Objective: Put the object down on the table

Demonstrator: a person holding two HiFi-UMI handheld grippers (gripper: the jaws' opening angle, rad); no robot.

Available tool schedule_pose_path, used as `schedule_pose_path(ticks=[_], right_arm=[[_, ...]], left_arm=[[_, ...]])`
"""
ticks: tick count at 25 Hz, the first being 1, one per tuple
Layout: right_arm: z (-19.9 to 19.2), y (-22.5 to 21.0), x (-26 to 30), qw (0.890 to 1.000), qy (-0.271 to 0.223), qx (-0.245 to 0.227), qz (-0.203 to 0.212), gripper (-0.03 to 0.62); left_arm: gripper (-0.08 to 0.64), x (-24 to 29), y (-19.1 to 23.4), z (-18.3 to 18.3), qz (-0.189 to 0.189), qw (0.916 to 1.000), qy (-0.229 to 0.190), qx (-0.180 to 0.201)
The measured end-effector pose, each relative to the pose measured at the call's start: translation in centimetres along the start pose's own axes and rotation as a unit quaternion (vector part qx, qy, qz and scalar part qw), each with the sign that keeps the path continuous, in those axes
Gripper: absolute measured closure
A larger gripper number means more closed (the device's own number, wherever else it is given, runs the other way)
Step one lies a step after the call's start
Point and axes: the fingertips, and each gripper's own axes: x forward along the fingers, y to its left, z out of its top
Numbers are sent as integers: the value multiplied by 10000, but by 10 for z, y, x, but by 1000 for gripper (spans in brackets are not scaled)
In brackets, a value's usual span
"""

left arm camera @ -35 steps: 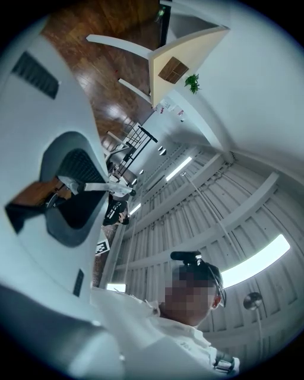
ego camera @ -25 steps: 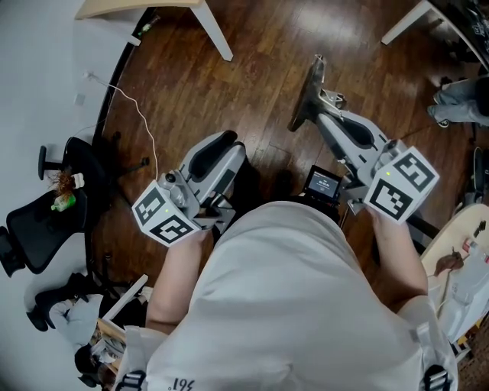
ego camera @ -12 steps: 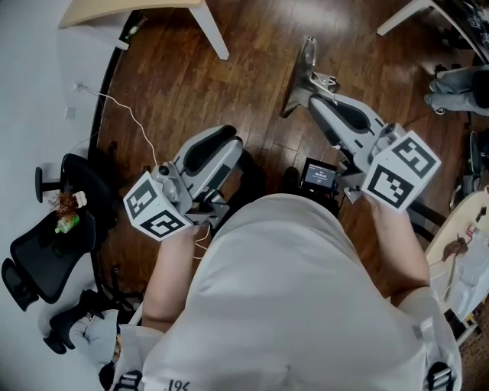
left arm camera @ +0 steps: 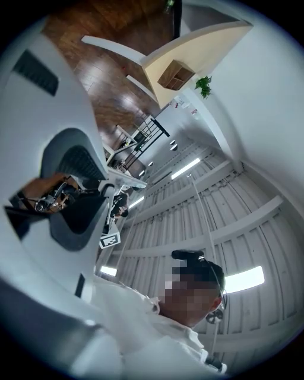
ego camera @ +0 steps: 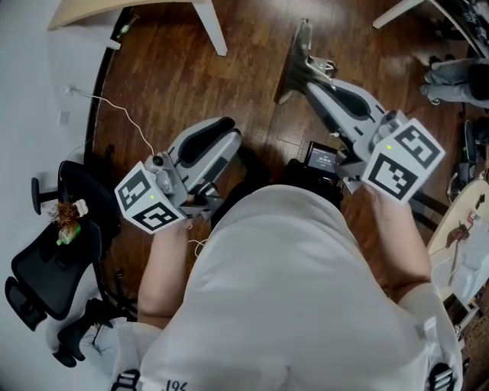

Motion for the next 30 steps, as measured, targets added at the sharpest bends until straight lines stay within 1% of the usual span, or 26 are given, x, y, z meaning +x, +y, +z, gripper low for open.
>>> schedule_pose_path(ticks=[5, 11, 16, 20, 25, 30], right_arm=[[3, 3, 11, 10000, 24, -17, -49, 588], [14, -13, 27, 10000, 73, 17, -18, 588], [21, -24, 60, 9996, 106, 46, 247, 588], [35, -39, 90, 9988, 208, 22, 435, 588], [56, -71, 128, 9974, 392, 13, 612, 588], [89, -113, 161, 9954, 515, -9, 804, 588]], left_arm=[[476, -7, 8, 3, -21, 10000, -14, -87], [476, 2, 21, 17, 16, 10000, -19, -92], [476, 0, 43, 32, 258, 9996, -100, -13], [476, 4, 69, 50, 513, 9985, -212, -43], [476, 25, 107, 75, 765, 9965, -323, -112], [476, 61, 146, 105, 954, 9943, -442, -157]])
